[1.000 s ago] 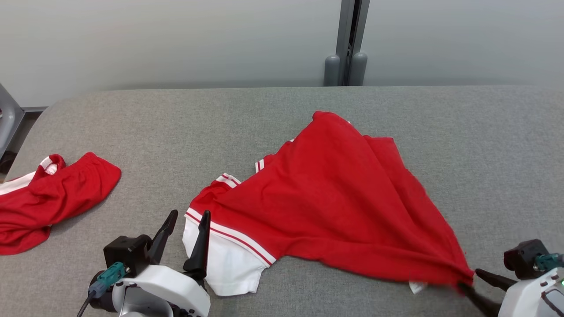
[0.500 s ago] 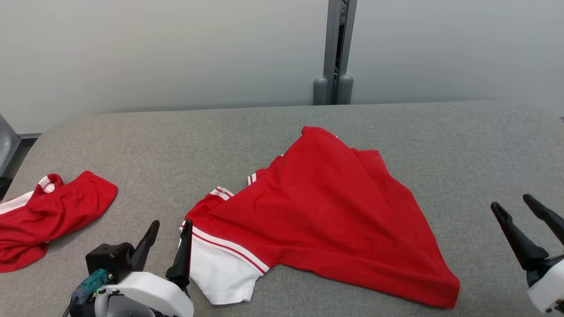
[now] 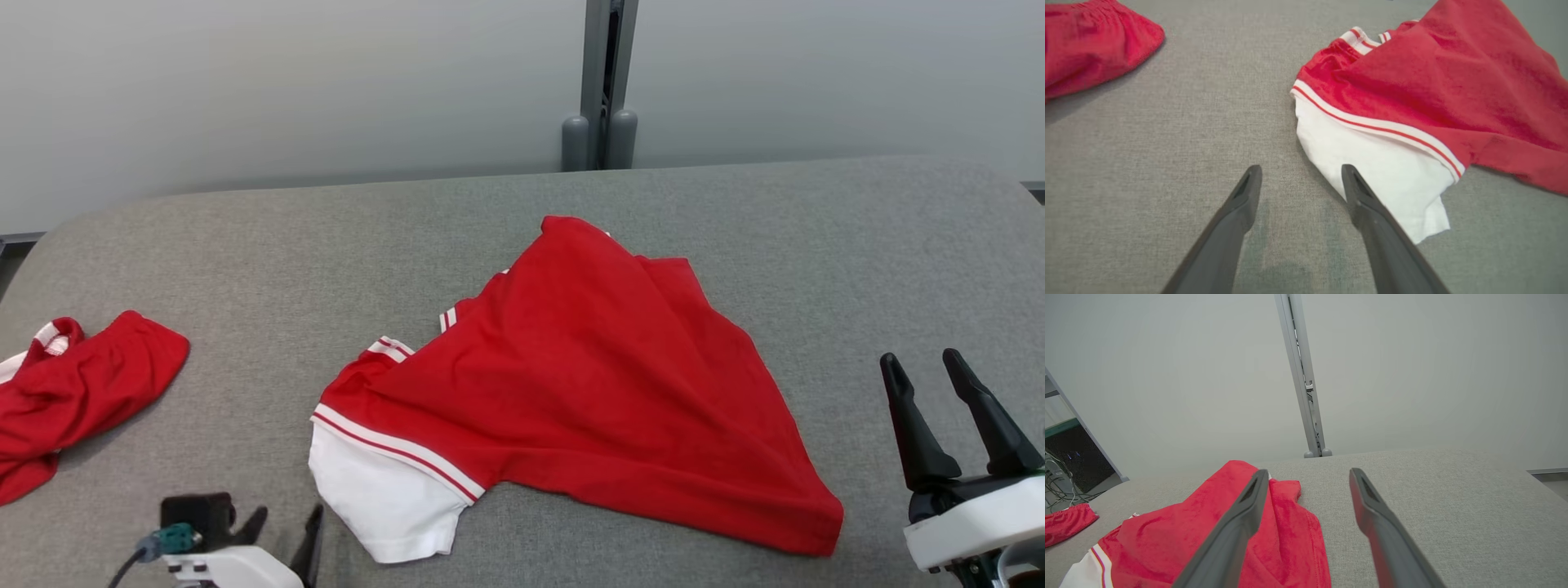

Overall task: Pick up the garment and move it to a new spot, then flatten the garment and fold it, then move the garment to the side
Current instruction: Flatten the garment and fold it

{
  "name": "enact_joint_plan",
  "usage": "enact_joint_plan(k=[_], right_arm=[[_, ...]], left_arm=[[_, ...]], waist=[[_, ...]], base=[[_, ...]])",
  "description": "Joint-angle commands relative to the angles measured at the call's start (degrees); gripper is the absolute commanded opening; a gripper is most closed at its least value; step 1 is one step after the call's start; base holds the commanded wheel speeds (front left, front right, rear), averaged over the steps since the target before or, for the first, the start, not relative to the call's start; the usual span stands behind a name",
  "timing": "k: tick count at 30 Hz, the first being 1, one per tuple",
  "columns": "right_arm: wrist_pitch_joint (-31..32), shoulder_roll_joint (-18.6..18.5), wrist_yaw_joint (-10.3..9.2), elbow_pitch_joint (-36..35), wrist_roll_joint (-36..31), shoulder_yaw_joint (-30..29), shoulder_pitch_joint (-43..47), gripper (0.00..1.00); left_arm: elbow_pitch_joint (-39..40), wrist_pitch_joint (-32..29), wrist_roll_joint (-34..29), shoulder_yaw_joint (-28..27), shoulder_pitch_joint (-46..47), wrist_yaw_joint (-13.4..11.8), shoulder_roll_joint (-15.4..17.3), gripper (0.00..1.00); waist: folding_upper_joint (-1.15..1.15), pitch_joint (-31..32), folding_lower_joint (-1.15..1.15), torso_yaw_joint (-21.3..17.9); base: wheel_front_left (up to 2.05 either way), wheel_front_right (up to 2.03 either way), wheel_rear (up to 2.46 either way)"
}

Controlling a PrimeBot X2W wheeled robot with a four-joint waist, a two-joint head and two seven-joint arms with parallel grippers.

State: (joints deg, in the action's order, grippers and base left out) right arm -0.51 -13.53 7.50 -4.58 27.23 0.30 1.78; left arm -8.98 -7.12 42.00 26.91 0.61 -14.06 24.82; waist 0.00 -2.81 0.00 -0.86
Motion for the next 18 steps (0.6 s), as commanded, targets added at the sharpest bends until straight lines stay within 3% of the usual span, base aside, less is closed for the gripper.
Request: enact_joint_plan(k=[1, 10, 17, 18], right_arm=[[0.19, -0.23, 0.00, 0.23, -0.65, -0.18, -0.61, 1.00], [0.48, 0.31, -0.01, 1.13, -2.33, 0.62, -1.90, 1.00], [0.45, 0.65, 0.00, 2.11, -2.85, 1.77, -2.60, 1.00], [0.30, 0.68, 0.00, 2.26, -2.87, 1.82, -2.68, 1.00]], left_arm=[[-0.54, -1.08, 0.28, 0.76, -0.09, 0.76, 0.16, 1.00], [-2.86, -4.10, 4.58, 1.97, 1.61, 3.89, -3.50, 1.00], [-6.23, -3.50, 6.66, -0.19, 2.43, 2.39, -4.86, 1.00], [-6.48, -3.38, 7.37, -0.60, 2.43, 2.58, -5.35, 0.95]], waist=[[0.00, -0.42, 0.00, -0.46], [0.00, -1.78, 0.00, -2.42], [0.00, -2.50, 0.00, -3.52], [0.00, -2.61, 0.00, -3.60]], base=[[0.00, 0.00, 0.00], [0.00, 0.00, 0.00], [0.00, 0.00, 0.00], [0.00, 0.00, 0.00]])
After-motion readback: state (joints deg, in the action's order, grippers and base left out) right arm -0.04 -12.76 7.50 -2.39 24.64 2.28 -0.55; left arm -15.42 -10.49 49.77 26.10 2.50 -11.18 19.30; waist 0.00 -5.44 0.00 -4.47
